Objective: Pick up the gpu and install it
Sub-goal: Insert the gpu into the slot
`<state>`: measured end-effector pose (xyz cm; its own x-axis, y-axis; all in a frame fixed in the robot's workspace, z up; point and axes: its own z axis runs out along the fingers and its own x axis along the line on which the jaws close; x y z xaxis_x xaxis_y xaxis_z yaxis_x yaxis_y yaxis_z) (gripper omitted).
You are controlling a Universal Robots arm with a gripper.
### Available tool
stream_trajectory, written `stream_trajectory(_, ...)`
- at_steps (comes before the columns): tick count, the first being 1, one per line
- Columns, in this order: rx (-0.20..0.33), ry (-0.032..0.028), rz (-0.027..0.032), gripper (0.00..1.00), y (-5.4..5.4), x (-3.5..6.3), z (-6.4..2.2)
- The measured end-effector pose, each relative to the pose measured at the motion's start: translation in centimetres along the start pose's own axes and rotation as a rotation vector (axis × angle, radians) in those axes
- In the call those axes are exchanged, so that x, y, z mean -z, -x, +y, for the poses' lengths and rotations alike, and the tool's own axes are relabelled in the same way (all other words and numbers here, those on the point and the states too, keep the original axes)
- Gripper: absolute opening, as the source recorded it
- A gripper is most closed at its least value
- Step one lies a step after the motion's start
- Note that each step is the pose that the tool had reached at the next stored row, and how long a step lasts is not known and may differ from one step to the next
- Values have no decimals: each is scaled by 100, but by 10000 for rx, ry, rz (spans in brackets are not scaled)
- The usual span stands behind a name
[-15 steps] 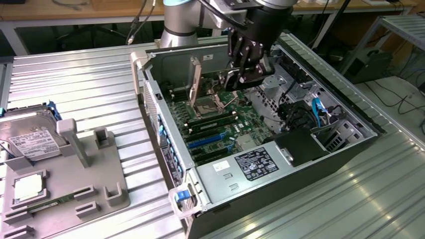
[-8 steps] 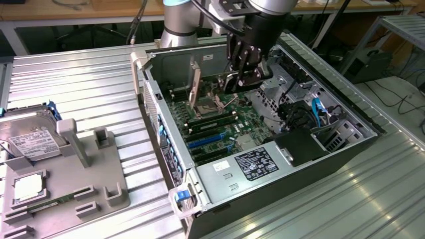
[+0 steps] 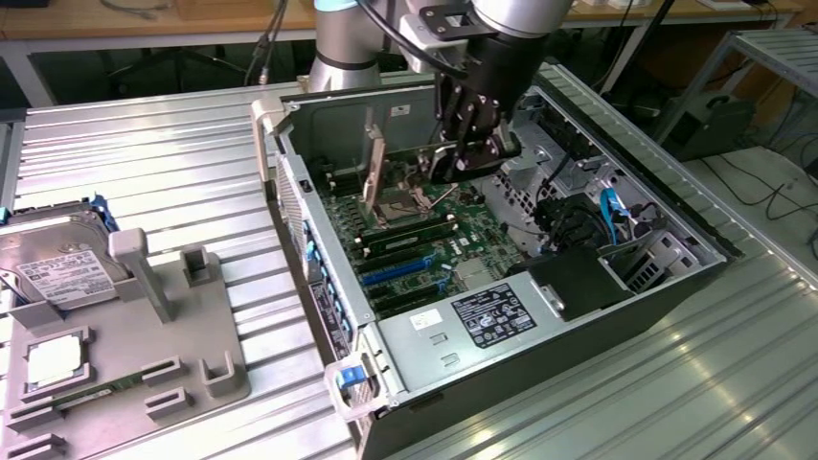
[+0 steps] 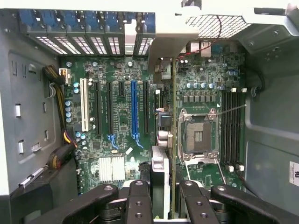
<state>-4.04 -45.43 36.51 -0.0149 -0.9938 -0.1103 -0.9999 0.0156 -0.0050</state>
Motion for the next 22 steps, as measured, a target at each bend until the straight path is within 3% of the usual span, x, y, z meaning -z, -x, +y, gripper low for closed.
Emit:
stream_trajectory(14, -1, 0, 0, 28, 59, -108, 2)
stream_trajectory(22, -1, 0, 7, 28, 162, -157, 4)
